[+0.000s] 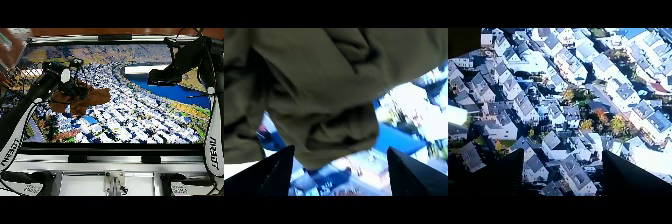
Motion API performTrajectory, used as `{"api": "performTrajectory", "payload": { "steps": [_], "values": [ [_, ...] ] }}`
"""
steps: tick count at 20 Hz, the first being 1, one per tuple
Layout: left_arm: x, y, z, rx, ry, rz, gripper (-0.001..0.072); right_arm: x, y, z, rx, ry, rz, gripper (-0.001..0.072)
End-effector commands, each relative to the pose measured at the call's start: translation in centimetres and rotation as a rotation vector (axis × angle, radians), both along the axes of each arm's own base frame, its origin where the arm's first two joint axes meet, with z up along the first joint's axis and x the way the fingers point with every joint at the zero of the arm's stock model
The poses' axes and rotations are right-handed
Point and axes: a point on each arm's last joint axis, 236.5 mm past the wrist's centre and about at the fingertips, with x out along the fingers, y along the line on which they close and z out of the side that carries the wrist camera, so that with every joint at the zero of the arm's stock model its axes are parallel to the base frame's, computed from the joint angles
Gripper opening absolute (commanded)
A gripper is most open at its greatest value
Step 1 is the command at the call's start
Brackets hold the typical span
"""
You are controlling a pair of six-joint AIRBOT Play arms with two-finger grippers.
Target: Fold the shirts.
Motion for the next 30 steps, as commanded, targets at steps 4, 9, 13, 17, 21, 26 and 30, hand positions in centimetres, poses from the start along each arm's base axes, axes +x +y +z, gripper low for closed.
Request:
{"api": "performTrajectory", "payload": {
  "steps": [4,9,13,17,21,26,30],
  "values": [
    [3.7,1.7,-3.2,-0.209,0.020,0.245,0.0720,0.1,0.0,0.0,-0.001,-0.001,-0.002,0.0592],
    [4.6,-1.2,-8.1,-0.390,0.127,0.323,0.0720,0.3,0.0,0.1,0.000,-0.012,-0.004,0.0592],
    [4.8,-1.2,-10.0,-0.392,0.152,0.336,0.0707,0.4,0.0,0.1,0.000,-0.018,-0.006,0.0592],
    [5.6,-0.6,-6.5,-0.389,0.102,0.236,0.0033,1.0,-0.1,0.3,0.001,-0.044,-0.013,0.0592],
    [6.8,-1.4,4.8,-0.408,-0.090,0.069,0.0032,1.2,-0.5,2.6,-0.012,-0.107,-0.018,0.0592],
    [-0.1,-3.7,25.1,-0.521,-0.452,-0.095,0.0033,0.6,-5.3,16.6,-0.150,-0.487,-0.108,0.0592],
    [-8.4,-7.9,32.4,-0.607,-0.552,-0.267,0.0035,-5.2,-8.1,27.9,-0.181,-0.789,-0.187,0.0592]
  ]
}}
